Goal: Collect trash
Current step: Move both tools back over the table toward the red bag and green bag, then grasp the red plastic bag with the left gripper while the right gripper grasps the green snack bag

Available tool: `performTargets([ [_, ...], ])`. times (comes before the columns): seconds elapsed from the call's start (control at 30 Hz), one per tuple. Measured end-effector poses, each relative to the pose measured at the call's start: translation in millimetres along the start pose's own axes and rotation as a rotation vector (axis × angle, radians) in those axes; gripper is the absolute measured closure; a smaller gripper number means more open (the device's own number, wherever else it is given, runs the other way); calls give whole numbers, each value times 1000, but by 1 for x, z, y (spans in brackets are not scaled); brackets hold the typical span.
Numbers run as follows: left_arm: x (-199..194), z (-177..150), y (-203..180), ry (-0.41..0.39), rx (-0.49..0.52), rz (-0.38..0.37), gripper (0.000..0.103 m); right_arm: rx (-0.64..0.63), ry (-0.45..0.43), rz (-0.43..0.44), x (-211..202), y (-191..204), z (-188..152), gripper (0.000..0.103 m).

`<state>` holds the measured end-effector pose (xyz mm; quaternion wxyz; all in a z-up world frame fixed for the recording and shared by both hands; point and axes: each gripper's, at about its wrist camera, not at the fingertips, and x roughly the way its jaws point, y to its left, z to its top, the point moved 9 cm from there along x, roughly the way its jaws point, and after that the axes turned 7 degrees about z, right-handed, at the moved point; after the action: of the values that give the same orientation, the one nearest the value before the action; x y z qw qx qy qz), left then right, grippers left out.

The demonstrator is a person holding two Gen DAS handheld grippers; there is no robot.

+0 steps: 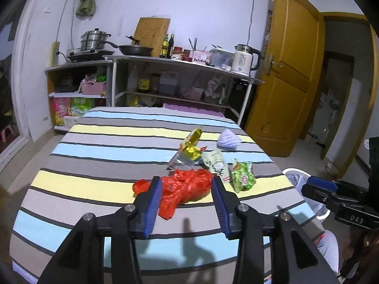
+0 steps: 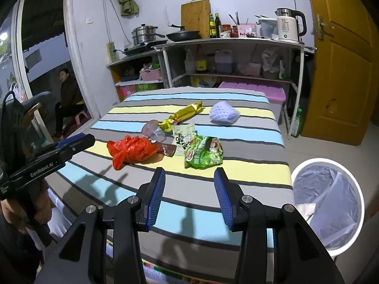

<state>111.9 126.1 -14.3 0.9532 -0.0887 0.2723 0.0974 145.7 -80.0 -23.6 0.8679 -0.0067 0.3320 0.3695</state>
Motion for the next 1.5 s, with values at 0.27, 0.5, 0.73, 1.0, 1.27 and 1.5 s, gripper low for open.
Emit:
performTargets([
  [0.27, 30, 7, 11, 23, 26, 10, 56, 2, 19, 6, 22, -2, 6, 59],
  [0.5, 57, 8, 9, 41, 68, -2, 56, 0, 52, -7, 50, -8, 10, 58],
  [0.73, 76, 11, 5, 53, 90, -40, 48, 40, 98, -3, 86, -17, 13, 58],
  [1.0, 92, 7, 2, 92, 132, -100, 41, 84, 155, -18, 128, -28, 13, 58],
  [1.27, 94, -5, -4, 129, 178, -107, 40, 110, 218, -56, 139, -38, 5, 58],
  [1.5, 95, -22, -6, 173, 222, -81, 40, 113, 205, -38, 134, -37, 3, 83],
])
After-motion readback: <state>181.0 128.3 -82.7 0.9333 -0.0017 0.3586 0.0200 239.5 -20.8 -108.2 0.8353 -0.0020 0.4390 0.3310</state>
